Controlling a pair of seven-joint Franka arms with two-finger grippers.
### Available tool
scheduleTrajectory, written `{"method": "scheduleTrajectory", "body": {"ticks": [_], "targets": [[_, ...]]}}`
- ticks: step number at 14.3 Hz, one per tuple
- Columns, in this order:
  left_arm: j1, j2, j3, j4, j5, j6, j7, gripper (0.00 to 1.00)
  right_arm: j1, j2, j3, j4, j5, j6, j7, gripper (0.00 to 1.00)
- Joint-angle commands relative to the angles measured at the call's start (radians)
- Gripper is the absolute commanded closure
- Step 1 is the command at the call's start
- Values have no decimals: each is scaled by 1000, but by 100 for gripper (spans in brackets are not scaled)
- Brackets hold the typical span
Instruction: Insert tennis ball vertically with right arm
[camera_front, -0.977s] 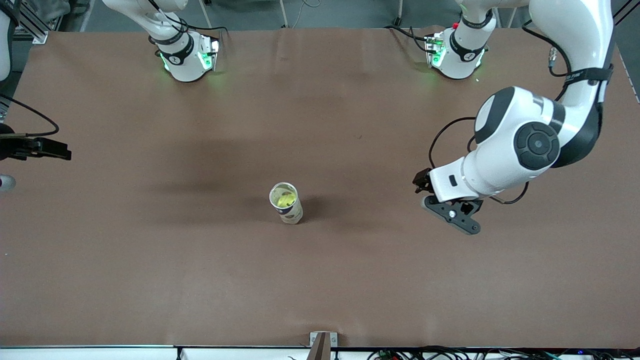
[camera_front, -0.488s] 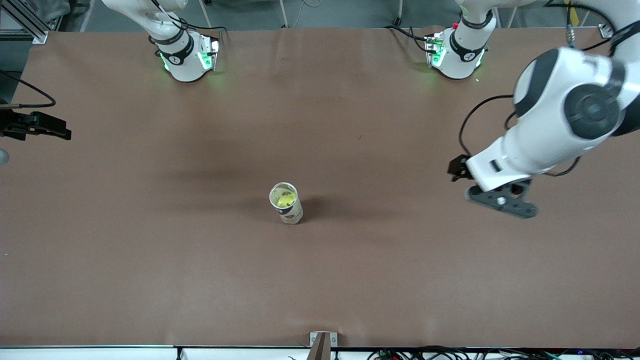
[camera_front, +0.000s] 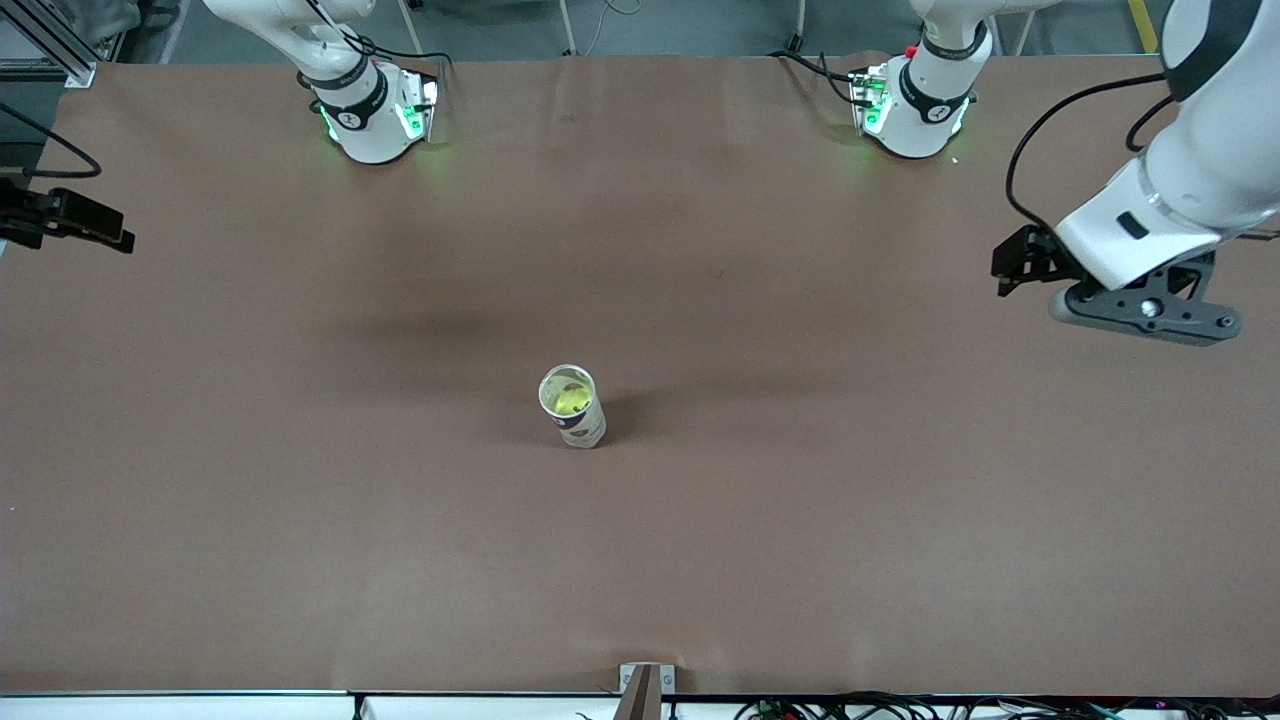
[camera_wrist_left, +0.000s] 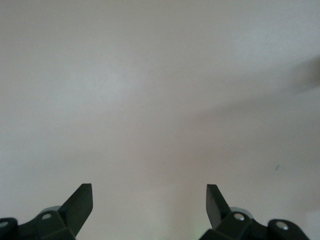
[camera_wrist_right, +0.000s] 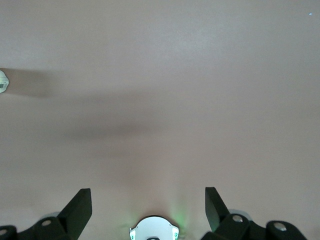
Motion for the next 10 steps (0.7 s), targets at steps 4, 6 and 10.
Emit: {"method": "scheduleTrajectory", "body": {"ticks": [4,6,10], "targets": [[-115,-136,236,-42,-24,-76,8,0,5,-183,-11,-208,37,140,18,0],[-189,-170,344,-78,-66,-76,19,0,2,-187,-13,-202,37,151,16,0],[-197,-264,369,-185,-91,-33,31,0,-2,-180,-7,-196,33,146,15,0]]}}
